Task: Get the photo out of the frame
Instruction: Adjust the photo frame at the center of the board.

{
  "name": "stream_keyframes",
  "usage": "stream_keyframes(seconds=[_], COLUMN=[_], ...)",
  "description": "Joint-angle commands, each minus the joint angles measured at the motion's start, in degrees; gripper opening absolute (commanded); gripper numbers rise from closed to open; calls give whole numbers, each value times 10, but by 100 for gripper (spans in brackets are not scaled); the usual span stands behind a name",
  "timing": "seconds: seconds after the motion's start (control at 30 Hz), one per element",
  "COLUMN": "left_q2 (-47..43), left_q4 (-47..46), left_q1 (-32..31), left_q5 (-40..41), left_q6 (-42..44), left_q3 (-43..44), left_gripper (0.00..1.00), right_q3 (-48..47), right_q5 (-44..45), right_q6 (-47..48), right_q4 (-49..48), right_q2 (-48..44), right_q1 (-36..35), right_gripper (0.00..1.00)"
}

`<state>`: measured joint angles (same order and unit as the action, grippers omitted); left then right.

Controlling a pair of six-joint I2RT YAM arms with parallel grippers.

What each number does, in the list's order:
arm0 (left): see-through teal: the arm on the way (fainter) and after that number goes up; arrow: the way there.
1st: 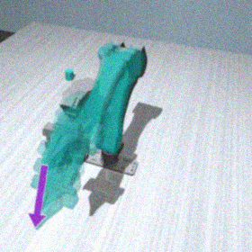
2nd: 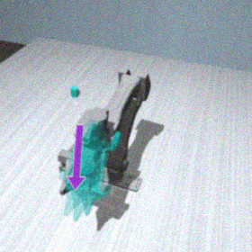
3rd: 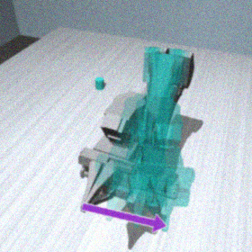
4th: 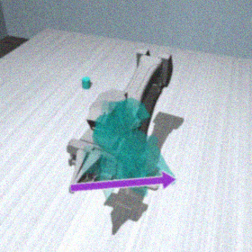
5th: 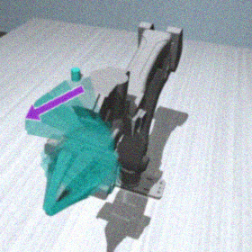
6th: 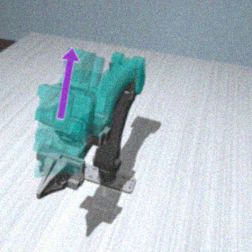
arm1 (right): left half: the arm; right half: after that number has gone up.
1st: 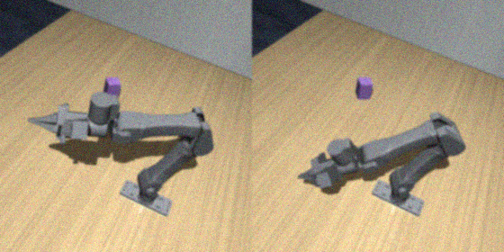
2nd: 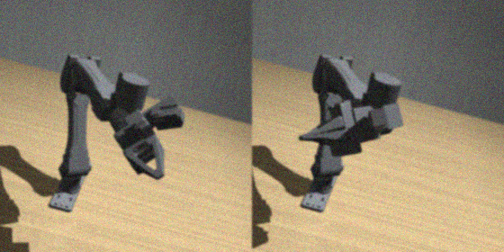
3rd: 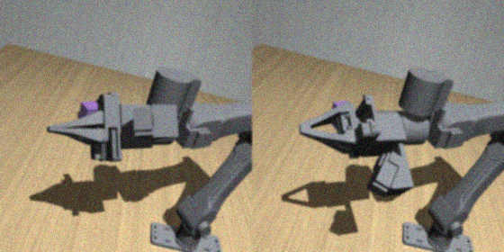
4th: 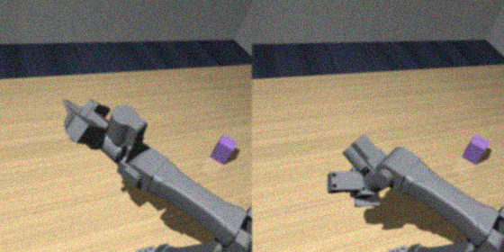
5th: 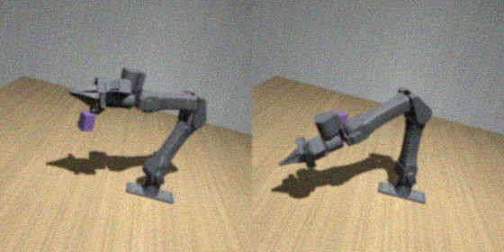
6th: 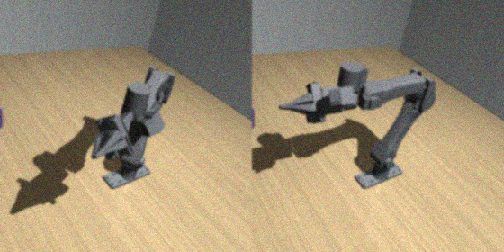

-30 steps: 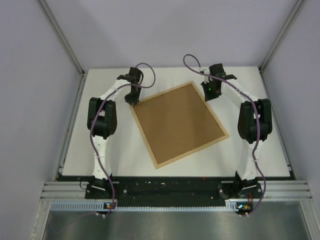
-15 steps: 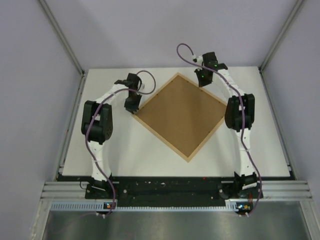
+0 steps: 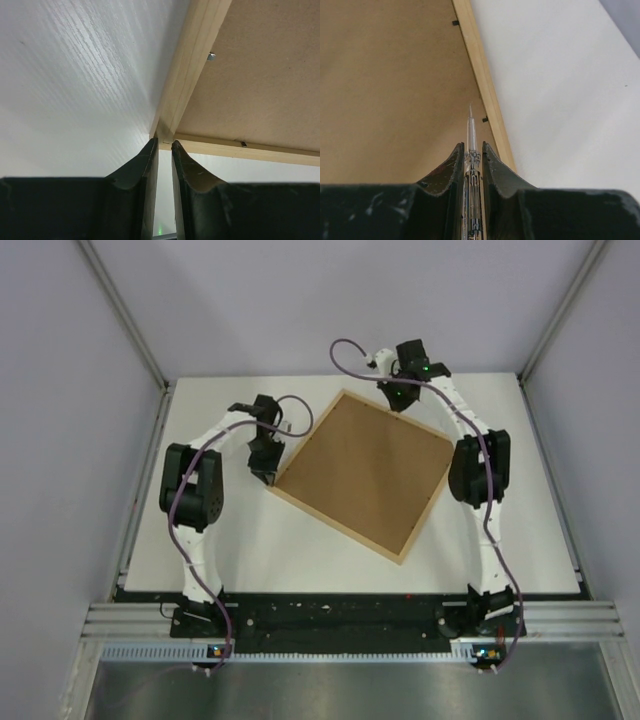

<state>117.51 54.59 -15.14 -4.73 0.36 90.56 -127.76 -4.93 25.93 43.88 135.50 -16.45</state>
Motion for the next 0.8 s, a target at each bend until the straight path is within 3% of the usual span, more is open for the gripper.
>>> stream_keyframes(seconds=[0.0,0.13,0.2,0.33,0.5,0.67,0.77], left_q2=[3,10,9,24,80,99,84], left_q4=[11,-3,-19,-63,-54,-45,-47], left_q1=[6,10,14,19,19,18,18], left_q5=[-4,-10,-16,-39,-77,-109,-132], left_q6=[6,-1,-2,-19,-32,-41,-46], left_q3=[31,49,62,92,132,109,75], left_gripper=[23,24,27,28,28,29,29], right_q3=[22,52,78,137,210,273,307], right_q5=[-41,-67,-120,-199,-276,-357,-359], right_q6=[85,83,51,-65,-227,-311,-338], right_q4=[-10,-9,-10,-38,-84,-113,-131], right_q2=[-115,-137,-159,-199,-233,-244,-257], right_q1=[-7,-7,-7,-2,29,66,71], right_gripper=[0,0,0,0,0,0,0])
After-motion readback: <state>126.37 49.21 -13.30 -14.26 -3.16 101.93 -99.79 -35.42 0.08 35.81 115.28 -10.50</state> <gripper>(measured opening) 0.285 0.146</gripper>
